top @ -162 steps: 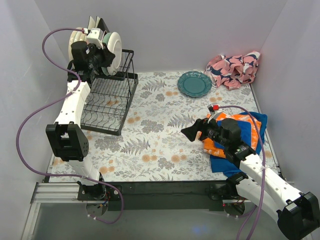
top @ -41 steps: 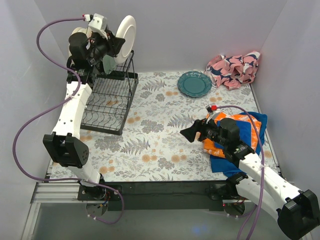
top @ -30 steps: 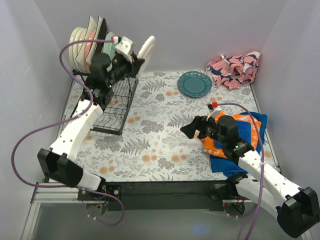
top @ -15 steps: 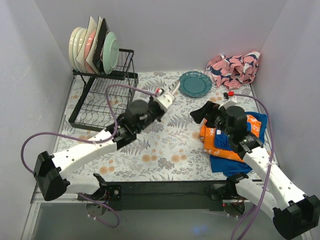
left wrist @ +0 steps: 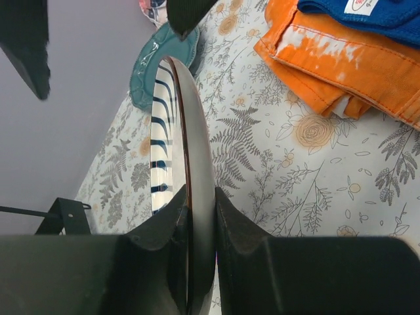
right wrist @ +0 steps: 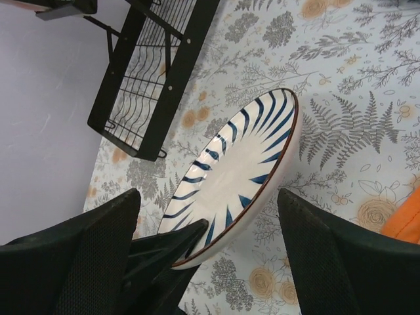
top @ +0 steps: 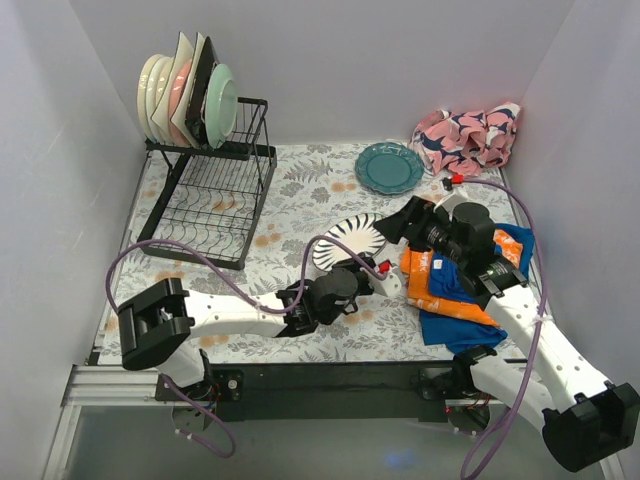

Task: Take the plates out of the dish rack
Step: Place the plate at the center of the board.

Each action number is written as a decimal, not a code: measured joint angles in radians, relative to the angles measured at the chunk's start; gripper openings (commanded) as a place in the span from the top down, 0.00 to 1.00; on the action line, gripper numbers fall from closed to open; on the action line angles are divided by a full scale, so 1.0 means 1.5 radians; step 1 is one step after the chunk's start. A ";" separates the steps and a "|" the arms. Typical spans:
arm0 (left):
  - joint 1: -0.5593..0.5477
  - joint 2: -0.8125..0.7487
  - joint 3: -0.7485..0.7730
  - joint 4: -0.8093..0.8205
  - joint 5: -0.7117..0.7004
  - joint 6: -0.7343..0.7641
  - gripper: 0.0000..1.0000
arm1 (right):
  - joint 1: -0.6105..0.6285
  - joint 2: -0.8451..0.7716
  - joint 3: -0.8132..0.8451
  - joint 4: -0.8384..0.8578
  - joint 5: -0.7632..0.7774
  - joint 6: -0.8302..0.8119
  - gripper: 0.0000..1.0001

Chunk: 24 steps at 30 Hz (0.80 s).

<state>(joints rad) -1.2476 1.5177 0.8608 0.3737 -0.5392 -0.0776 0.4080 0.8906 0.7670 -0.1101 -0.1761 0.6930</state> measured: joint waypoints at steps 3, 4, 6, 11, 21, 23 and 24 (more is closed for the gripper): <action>-0.016 0.023 0.000 0.037 -0.019 0.030 1.00 | 0.000 0.022 -0.010 0.000 -0.012 0.003 0.14; -0.021 0.029 0.000 0.049 -0.025 0.039 1.00 | 0.000 0.030 -0.016 0.002 -0.014 0.005 0.15; -0.028 0.041 -0.002 0.077 -0.038 0.058 1.00 | 0.000 0.042 -0.032 0.001 -0.015 0.007 0.16; -0.039 0.064 -0.014 0.126 -0.062 0.092 1.00 | 0.000 0.067 -0.064 0.005 -0.018 0.013 0.53; -0.056 0.082 -0.038 0.125 -0.069 0.118 0.76 | -0.004 0.080 -0.121 0.068 -0.025 0.195 0.99; -0.056 0.082 -0.045 0.122 -0.059 0.099 0.57 | -0.004 0.079 -0.140 0.091 -0.030 0.201 0.99; -0.056 0.082 -0.046 0.119 -0.057 0.088 0.55 | -0.004 0.079 -0.148 0.103 -0.031 0.193 0.99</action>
<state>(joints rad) -1.3315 1.6405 0.7918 0.5522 -0.6254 0.0544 0.4019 1.0092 0.5457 0.0444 -0.2218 0.9821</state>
